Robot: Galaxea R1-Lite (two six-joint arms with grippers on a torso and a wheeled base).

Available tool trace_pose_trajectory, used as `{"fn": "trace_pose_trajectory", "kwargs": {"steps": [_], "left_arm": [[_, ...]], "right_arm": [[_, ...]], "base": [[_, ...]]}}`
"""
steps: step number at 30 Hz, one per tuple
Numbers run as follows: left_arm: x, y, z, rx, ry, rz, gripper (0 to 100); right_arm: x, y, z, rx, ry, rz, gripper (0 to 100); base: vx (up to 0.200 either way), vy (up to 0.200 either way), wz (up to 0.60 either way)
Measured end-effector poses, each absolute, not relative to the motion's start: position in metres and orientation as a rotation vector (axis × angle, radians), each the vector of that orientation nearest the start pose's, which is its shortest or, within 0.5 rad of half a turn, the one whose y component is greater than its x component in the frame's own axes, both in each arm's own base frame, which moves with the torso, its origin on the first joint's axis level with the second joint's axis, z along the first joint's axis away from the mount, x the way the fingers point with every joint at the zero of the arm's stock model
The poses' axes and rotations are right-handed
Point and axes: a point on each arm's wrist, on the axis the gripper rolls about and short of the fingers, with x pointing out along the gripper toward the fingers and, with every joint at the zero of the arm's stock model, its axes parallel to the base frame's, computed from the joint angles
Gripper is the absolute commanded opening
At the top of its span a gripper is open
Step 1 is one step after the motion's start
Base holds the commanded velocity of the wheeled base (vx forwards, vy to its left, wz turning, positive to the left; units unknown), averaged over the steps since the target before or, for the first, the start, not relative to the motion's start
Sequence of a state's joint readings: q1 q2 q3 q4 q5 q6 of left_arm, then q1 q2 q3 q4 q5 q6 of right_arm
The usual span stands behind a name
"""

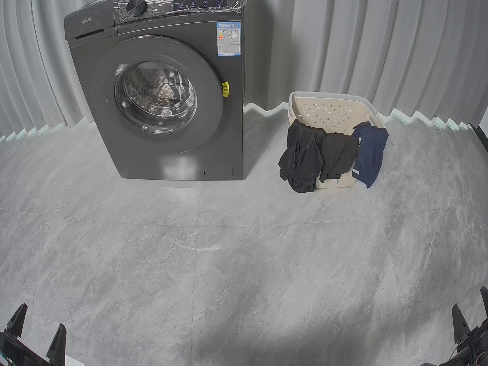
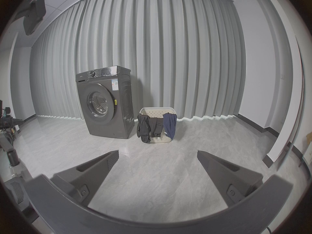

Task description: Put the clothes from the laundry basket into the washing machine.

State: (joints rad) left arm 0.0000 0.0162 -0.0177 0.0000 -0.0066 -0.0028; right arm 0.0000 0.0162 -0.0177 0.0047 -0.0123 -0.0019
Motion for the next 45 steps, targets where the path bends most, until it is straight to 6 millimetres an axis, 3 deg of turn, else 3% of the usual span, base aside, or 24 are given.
{"fn": "trace_pose_trajectory", "kwargs": {"steps": [21,45], "left_arm": [[-0.0229,-0.0001,0.0808,-0.012,-0.002,-0.005,100],[-0.0229,-0.0001,0.0809,-0.030,-0.003,-0.003,100]], "right_arm": [[-0.0229,-0.0003,0.0803,-0.001,0.003,-0.011,100],[-0.0229,-0.0003,0.0804,-0.001,0.002,-0.010,100]], "base": [[0.000,0.000,0.00],[0.200,0.000,0.00]]}}
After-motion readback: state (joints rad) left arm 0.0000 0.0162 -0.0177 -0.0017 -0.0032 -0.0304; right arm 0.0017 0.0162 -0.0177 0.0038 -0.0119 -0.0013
